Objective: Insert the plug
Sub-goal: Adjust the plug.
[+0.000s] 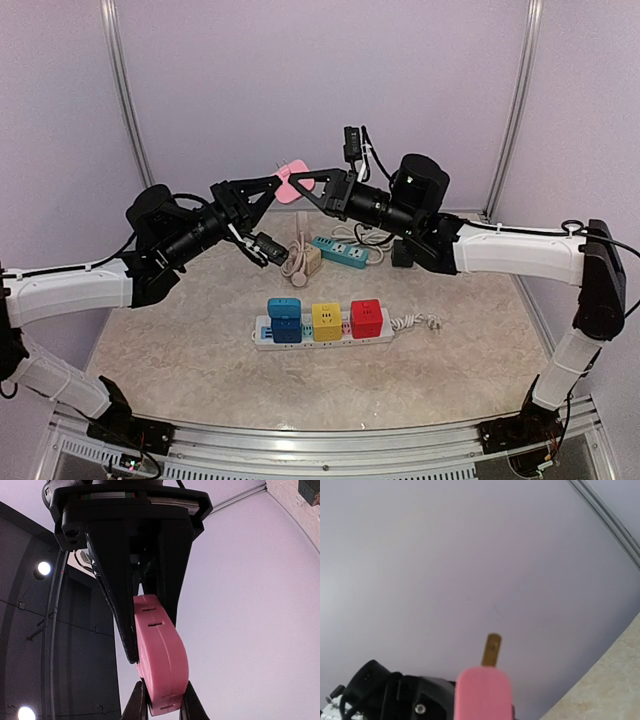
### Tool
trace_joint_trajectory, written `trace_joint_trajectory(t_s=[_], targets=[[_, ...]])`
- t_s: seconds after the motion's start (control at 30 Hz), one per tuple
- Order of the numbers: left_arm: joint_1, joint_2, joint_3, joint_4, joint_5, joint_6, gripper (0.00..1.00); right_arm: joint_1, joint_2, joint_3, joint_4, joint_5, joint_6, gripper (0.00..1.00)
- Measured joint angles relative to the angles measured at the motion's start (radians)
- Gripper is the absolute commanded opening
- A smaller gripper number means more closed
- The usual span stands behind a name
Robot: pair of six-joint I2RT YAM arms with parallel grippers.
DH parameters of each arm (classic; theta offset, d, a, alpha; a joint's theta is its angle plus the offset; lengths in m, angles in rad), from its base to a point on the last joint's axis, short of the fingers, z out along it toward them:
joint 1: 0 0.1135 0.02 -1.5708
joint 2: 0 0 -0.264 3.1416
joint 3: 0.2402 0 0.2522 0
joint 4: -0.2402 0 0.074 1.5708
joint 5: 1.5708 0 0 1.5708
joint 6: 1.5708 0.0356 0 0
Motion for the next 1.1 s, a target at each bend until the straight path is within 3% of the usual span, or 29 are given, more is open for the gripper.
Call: trace_joint_trajectory(t_s=[0.03,0.1,0.2,0.37,0.47,0.6,0.73,0.8,0.87,1.1], targets=[[0.0,0.0,0.0,-0.005,0.001,0.001,0.54,0.0,0.0,-0.001,-0.003,-0.002,-0.002,0.0],[-0.003,-0.007,-0.002,-0.036,-0.008,-0.009,0.84,-0.002,-0.006,-0.007,-0.021,-0.006,-0.055,0.0],[-0.022,-0.033,-0.027,-0.133,-0.062,-0.056,0.91,-0.004,-0.034,-0.026,-0.112,-0.014,-0.216,0.0],[-0.075,-0.094,0.013,-0.517,-0.173,-0.343,0.91,-0.005,-0.134,-0.031,-0.439,0.019,-0.634,0.0],[-0.089,-0.124,0.13,-0.802,-0.145,-0.623,0.93,-0.004,-0.193,-0.032,-0.612,0.018,-0.879,0.0],[-0.109,-0.155,0.217,-0.986,-0.058,-0.964,0.94,-0.004,-0.224,-0.032,-0.748,-0.031,-1.096,0.0],[-0.122,-0.15,0.237,-1.051,0.037,-1.242,0.91,-0.002,-0.226,-0.032,-0.801,-0.09,-1.225,0.0],[-0.125,-0.137,0.237,-1.06,0.066,-1.337,0.83,0.0,-0.226,-0.032,-0.811,-0.11,-1.262,0.0],[-0.132,-0.119,0.237,-1.052,0.085,-1.416,0.75,0.006,-0.226,-0.025,-0.824,-0.123,-1.294,0.0],[-0.151,-0.08,0.237,-0.964,0.099,-1.573,0.67,0.042,-0.226,0.0,-0.833,-0.159,-1.357,0.0]])
